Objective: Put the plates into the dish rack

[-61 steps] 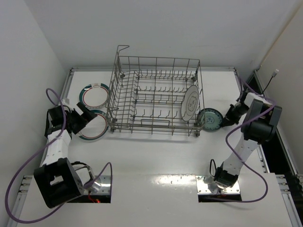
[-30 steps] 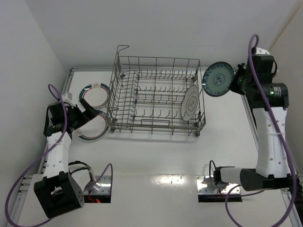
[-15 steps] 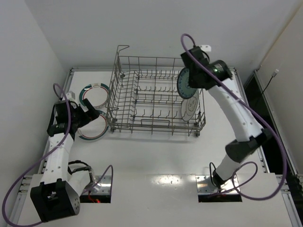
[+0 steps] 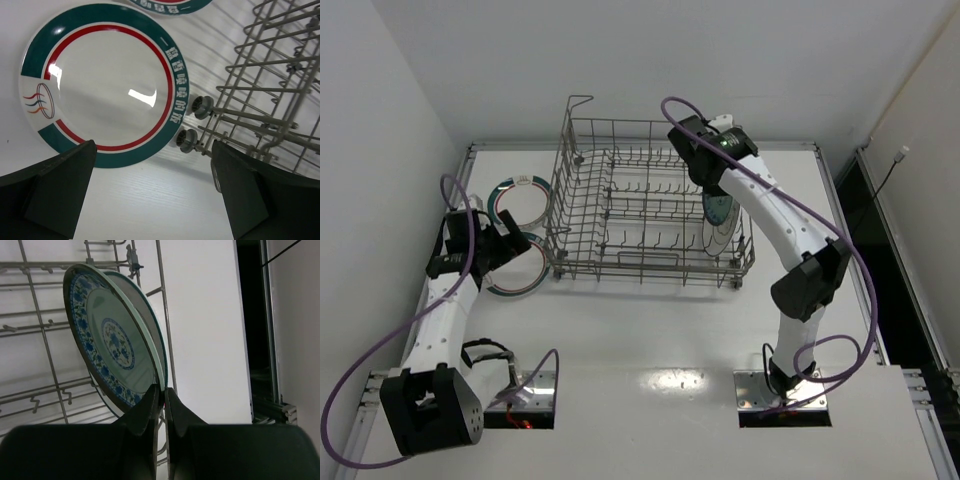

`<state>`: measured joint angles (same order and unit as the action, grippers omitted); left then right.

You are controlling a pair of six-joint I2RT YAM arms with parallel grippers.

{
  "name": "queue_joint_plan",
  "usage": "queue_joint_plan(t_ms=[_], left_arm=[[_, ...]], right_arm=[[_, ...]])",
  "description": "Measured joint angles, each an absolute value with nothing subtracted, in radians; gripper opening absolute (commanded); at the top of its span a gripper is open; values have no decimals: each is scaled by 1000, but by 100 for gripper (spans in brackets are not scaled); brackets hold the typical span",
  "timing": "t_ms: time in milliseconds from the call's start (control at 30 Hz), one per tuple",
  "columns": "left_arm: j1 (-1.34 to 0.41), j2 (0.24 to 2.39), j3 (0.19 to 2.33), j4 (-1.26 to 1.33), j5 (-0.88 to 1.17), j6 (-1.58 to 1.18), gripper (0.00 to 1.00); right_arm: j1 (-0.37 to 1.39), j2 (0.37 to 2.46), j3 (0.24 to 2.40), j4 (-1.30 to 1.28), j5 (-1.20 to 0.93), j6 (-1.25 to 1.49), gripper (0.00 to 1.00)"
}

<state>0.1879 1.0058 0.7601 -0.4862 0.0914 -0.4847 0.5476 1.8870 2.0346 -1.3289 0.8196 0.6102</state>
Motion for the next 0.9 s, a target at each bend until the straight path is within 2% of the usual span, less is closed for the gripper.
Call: queue_joint_plan(t_ms=[167, 467, 667, 767, 900], left_arm=[[184, 1074, 764, -493, 64, -507, 100], [184, 1052, 767, -498, 41, -532, 100], [125, 1029, 763, -514, -89, -579, 100], [105, 1032, 763, -538, -152, -605, 100], [105, 1032, 763, -546, -197, -625, 100]], right_arm=[[581, 1923, 1965, -1315, 834, 627, 0], [625, 2014, 1860, -1251, 818, 681, 0], [624, 2016, 1886, -1272, 805, 689, 41], [624, 2009, 1901, -1286, 803, 690, 48], [635, 1935, 1902, -1307, 778, 689, 48]])
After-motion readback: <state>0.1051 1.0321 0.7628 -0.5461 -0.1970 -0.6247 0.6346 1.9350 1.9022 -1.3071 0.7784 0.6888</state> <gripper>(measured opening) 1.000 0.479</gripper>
